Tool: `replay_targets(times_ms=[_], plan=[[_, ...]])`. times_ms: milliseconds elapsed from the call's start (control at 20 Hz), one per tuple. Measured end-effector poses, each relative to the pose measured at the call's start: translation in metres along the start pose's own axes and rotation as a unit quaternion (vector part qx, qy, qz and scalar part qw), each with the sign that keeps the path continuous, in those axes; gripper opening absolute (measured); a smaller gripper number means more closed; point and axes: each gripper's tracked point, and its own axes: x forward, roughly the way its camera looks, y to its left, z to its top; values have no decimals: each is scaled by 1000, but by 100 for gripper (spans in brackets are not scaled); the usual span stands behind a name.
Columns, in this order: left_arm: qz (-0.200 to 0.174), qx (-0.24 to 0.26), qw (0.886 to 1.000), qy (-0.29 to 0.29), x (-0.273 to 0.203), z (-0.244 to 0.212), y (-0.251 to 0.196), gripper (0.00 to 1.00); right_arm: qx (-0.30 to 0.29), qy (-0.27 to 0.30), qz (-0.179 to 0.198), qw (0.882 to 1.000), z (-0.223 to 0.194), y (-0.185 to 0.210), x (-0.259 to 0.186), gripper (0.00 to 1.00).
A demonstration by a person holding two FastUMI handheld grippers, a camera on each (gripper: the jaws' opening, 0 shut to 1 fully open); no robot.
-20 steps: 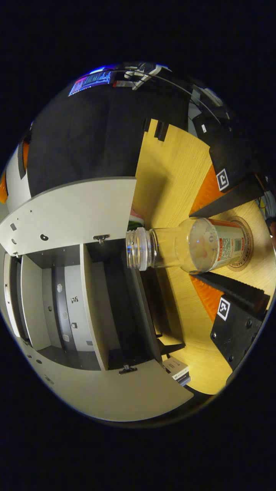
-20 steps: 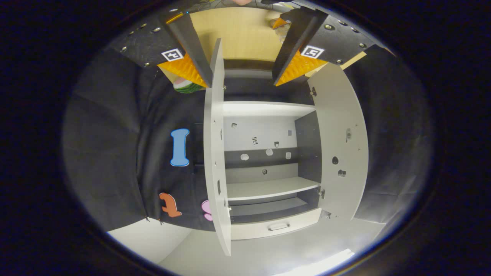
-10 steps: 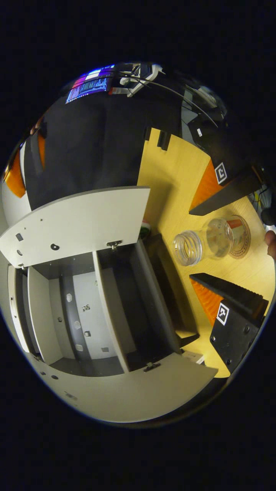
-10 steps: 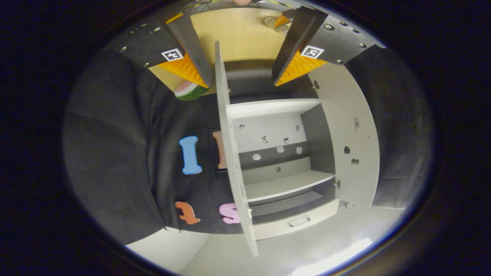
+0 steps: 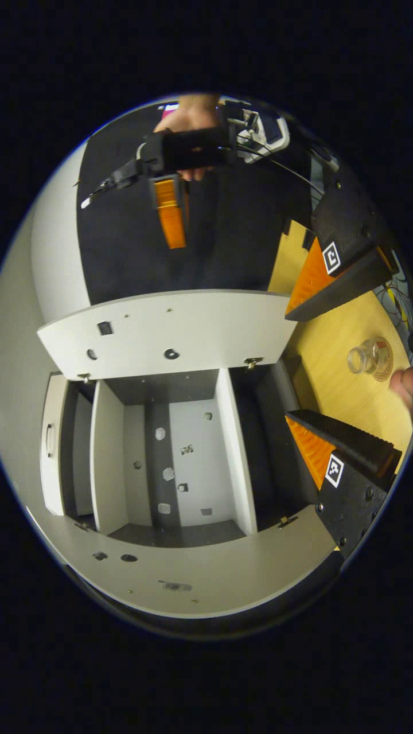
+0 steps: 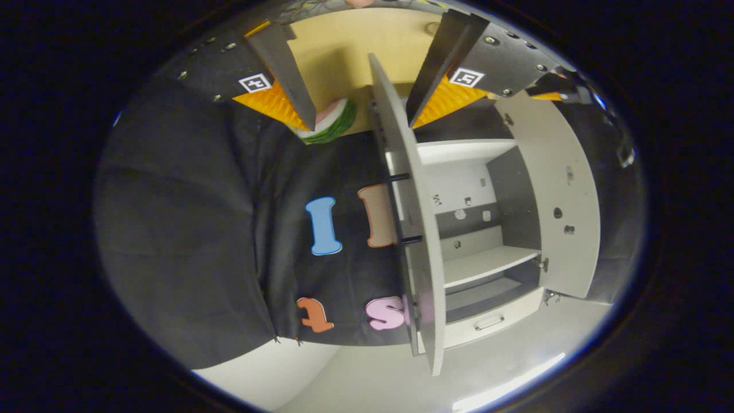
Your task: Grasp the bottle in the cabinet with the left hand and place it on the coaster, then close the right door with the right hand and the left door with the left hand.
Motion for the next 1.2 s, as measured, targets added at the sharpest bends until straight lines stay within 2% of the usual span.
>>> replay_targets(times_ms=[250,350,450,550,600,750,1000,1050,1100,1200], plan=[[22,-19,998,-47,-20,72,34,98,-33,-16,-67,997,26,-59,40,97],[35,-19,997,-61,-30,92,54,100,-35,-11,-72,997,34,-66,59,97],[47,-27,996,-73,-39,105,72,98,-29,-4,-75,997,42,-69,80,97],[42,-32,995,-79,-45,105,83,100,-46,-4,-82,996,51,-68,95,97],[43,-26,996,-77,-49,101,90,98,-59,-14,-80,995,60,-63,101,97],[48,-21,996,-68,-60,90,105,99,-85,-32,-46,995,79,-34,120,97],[53,-68,994,-67,-75,83,126,97,-90,-49,21,994,91,18,138,97],[48,-78,993,-71,-78,81,126,97,-85,-35,33,995,87,22,136,86],[47,-90,992,-71,-81,78,131,96,-73,-25,40,996,85,25,135,82],[54,-108,991,-63,-88,68,140,96,-64,-20,51,996,83,33,136,85]])
